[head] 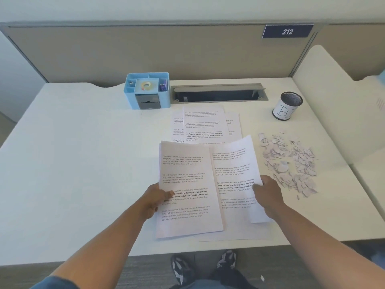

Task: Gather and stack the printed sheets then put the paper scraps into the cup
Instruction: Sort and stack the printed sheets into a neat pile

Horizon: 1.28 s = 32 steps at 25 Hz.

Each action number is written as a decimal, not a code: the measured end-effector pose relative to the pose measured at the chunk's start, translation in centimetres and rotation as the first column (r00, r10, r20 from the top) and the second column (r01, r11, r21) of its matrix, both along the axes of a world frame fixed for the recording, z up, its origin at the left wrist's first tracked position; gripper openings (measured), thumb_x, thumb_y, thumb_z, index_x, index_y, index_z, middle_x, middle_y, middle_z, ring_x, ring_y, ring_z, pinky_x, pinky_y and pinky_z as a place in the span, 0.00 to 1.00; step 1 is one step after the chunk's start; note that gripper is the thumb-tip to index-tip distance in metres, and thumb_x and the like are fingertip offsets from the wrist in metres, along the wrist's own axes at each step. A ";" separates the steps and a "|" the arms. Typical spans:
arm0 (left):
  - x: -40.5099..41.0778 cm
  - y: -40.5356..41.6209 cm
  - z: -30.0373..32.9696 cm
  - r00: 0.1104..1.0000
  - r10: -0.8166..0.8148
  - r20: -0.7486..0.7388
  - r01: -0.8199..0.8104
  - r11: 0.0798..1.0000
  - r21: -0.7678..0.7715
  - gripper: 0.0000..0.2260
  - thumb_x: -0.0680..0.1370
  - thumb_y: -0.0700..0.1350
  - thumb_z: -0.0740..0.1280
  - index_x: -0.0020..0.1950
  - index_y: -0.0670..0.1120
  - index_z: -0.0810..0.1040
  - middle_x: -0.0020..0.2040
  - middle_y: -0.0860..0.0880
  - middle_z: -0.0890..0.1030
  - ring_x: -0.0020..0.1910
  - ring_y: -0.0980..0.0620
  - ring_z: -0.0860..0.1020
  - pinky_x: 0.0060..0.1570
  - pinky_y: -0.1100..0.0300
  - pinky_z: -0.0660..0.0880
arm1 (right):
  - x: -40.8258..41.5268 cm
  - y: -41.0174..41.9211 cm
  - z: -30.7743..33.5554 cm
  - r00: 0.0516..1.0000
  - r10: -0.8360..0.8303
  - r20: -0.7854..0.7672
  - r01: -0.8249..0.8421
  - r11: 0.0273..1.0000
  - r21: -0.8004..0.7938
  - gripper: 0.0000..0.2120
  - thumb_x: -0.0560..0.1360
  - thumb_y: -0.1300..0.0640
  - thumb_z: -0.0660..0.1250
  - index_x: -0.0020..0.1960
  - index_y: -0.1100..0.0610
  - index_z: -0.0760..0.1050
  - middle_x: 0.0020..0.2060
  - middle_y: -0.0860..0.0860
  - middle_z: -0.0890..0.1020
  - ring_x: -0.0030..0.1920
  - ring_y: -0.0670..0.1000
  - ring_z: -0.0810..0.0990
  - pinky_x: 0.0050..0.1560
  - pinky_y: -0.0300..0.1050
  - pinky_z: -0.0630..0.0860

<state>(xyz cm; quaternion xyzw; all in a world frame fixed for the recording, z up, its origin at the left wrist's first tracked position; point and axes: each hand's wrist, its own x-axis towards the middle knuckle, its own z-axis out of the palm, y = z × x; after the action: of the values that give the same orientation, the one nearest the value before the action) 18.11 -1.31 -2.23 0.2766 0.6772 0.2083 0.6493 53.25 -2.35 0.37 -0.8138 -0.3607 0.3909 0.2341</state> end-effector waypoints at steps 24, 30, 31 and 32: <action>-3.8 0.5 2.0 0.970 0.180 0.163 -0.166 0.982 -0.096 0.21 0.83 0.63 0.62 0.60 0.49 0.83 0.52 0.44 0.88 0.49 0.44 0.87 0.46 0.50 0.82 | -11.0 1.9 1.3 0.843 0.149 -0.517 -0.198 0.979 -0.041 0.09 0.84 0.64 0.60 0.55 0.57 0.79 0.52 0.54 0.87 0.48 0.56 0.86 0.49 0.54 0.83; -4.3 0.5 -0.2 0.991 0.115 0.061 -0.114 0.993 -0.028 0.19 0.79 0.56 0.73 0.65 0.47 0.81 0.52 0.48 0.88 0.52 0.45 0.87 0.57 0.43 0.82 | -13.1 1.5 0.3 0.822 0.161 -0.546 -0.256 0.961 -0.102 0.11 0.84 0.65 0.60 0.58 0.56 0.79 0.52 0.54 0.87 0.53 0.57 0.86 0.56 0.59 0.82; -4.2 0.5 -0.4 0.993 0.109 0.035 -0.108 0.994 -0.018 0.17 0.79 0.54 0.73 0.65 0.47 0.80 0.51 0.48 0.88 0.51 0.45 0.87 0.58 0.42 0.82 | -13.2 1.5 0.1 0.821 0.160 -0.548 -0.260 0.960 -0.109 0.11 0.83 0.65 0.60 0.58 0.56 0.79 0.52 0.53 0.87 0.53 0.57 0.86 0.58 0.61 0.82; -4.2 0.5 -0.4 0.994 0.109 0.021 -0.109 0.994 -0.009 0.16 0.79 0.53 0.73 0.64 0.48 0.80 0.51 0.48 0.88 0.51 0.45 0.87 0.57 0.42 0.82 | -13.4 1.5 0.0 0.821 0.161 -0.547 -0.264 0.958 -0.114 0.11 0.83 0.65 0.60 0.59 0.56 0.79 0.52 0.53 0.87 0.54 0.57 0.86 0.58 0.62 0.81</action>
<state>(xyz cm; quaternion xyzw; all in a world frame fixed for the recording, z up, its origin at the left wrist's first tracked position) 13.91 -0.84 -2.67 0.2344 0.6850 0.2434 0.6454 39.85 -0.87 0.39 -0.6460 -0.3323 0.6565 0.2031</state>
